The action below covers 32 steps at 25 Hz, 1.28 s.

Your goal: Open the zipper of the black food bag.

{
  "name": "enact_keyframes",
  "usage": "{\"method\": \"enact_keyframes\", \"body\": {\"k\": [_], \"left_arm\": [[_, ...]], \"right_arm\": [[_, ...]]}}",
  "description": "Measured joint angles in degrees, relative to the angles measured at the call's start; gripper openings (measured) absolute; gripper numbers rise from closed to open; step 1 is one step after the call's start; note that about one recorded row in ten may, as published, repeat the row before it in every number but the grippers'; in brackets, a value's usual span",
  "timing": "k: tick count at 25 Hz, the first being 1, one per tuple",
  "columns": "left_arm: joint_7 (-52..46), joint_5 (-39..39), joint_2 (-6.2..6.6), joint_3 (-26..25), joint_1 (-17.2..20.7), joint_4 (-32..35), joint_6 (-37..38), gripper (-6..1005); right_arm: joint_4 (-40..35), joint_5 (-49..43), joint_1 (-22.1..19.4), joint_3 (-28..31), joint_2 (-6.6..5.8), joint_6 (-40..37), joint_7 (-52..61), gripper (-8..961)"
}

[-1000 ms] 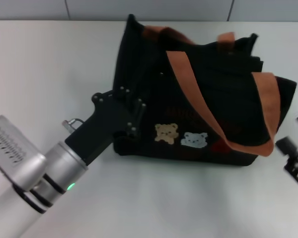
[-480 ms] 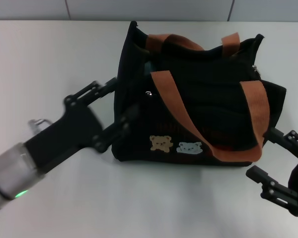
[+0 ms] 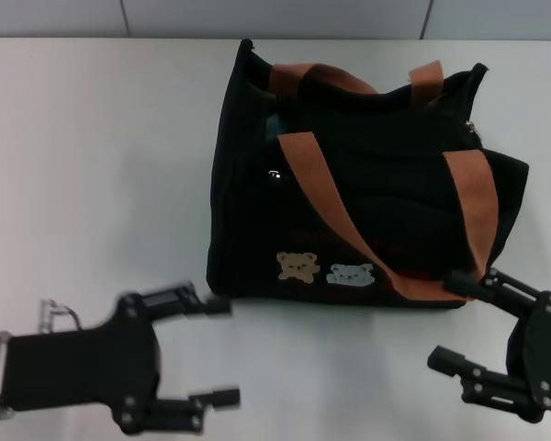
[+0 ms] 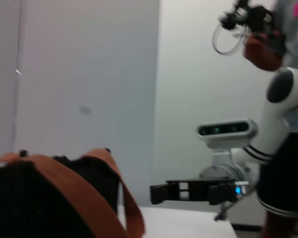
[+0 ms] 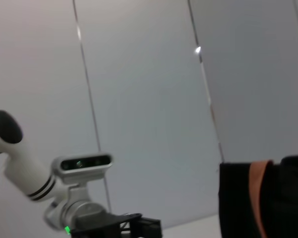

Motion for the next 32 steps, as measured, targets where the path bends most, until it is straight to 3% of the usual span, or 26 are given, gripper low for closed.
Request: {"method": "enact_keyframes", "body": {"k": [3, 5, 32], "left_arm": [[-1.17, -0.09, -1.56, 1.85, -0.59, 2.45, -0.68, 792], [-1.23, -0.21, -1.76, 1.9, -0.79, 2.45, -1.09, 797], [-0.92, -1.24, -1.72, 1.55, -0.6, 2.14, -1.15, 799]], "right_arm": [[-0.34, -1.0, 0.67, -0.01, 0.0, 0.26, 0.64, 802], [-0.35, -1.05, 0.81, -0.01, 0.0, 0.33, 0.65, 802], [-0.4, -0.68, 0.65, 0.62, 0.09, 1.62, 0.11, 802]]}}
